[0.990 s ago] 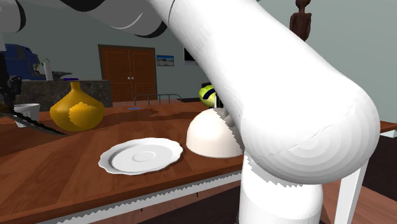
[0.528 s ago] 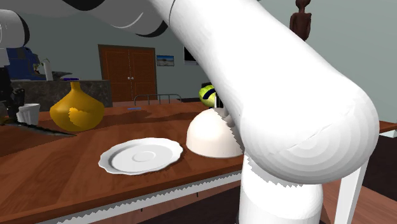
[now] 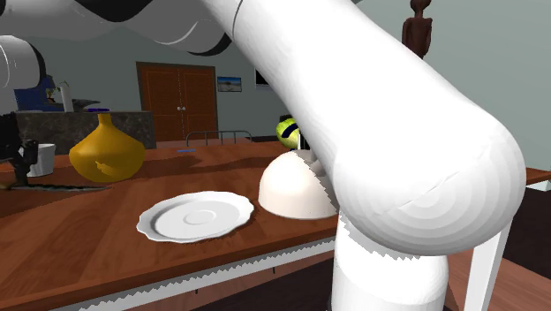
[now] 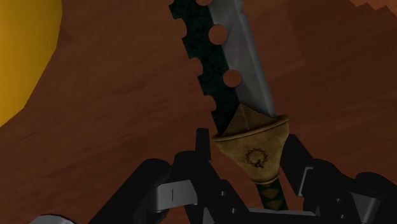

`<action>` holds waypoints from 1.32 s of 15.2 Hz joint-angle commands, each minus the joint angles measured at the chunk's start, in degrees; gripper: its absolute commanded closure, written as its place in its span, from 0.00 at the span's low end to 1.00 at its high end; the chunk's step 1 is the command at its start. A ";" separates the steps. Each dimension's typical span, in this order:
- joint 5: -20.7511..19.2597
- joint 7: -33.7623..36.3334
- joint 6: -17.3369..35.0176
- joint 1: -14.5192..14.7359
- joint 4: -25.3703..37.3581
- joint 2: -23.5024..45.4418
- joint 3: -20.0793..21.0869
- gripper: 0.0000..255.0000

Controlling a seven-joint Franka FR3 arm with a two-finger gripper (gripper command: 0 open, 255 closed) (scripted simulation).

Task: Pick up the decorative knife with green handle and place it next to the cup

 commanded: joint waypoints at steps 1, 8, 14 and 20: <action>-0.08 0.10 1.59 -0.03 -0.86 0.69 -0.05 1.00; -0.08 0.10 1.59 -0.03 -0.86 0.69 -0.05 1.00; -0.08 0.10 1.59 -0.03 -0.86 0.70 -0.05 0.00; 0.18 -0.06 -3.44 0.12 0.95 -2.53 0.15 0.00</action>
